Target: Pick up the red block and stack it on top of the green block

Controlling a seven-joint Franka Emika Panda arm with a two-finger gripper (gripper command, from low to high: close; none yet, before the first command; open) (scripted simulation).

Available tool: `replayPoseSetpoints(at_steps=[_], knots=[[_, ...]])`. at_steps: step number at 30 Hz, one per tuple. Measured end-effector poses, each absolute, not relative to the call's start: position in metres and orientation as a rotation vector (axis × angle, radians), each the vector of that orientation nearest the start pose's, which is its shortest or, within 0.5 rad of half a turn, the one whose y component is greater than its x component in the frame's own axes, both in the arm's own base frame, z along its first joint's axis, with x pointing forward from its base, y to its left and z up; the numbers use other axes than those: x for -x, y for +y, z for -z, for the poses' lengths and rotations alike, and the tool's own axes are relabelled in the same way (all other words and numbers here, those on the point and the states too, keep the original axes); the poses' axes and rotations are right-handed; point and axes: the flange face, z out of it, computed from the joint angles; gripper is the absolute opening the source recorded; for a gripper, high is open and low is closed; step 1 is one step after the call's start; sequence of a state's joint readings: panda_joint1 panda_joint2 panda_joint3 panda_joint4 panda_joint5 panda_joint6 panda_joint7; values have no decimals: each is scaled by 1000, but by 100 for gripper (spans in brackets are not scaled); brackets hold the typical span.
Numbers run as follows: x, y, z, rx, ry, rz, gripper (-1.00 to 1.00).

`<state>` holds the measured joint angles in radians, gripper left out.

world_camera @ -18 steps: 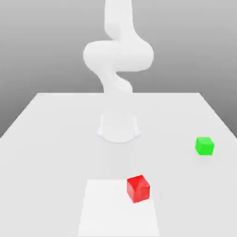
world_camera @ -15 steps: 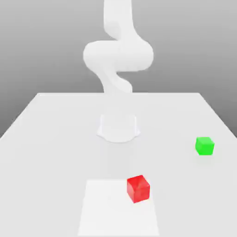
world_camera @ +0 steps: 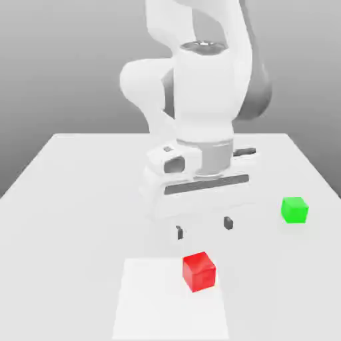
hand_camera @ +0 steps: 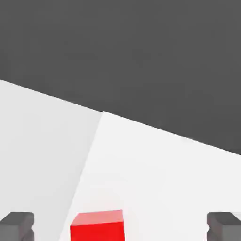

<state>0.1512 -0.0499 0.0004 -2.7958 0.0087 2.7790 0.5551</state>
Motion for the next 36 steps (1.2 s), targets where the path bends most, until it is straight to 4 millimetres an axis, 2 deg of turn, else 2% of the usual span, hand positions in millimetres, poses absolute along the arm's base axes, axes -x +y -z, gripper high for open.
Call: replayPoseSetpoints(at_steps=[7, 8, 15, 22, 23, 25, 30, 36], knots=[[-368, 57, -152, 3080, 620, 1, 0], [-368, 57, -146, 3080, 620, 0, -100], [-367, 57, -146, 3080, 620, 0, -100], [-367, 59, -204, 3083, 598, -1, -100], [-365, 65, -209, 3090, 543, -1, -100], [-351, 116, -216, 3119, 243, -4, -100], [-312, 192, -229, 3095, -349, -5, -100], [-238, 271, -240, 2921, -1081, -3, -100]])
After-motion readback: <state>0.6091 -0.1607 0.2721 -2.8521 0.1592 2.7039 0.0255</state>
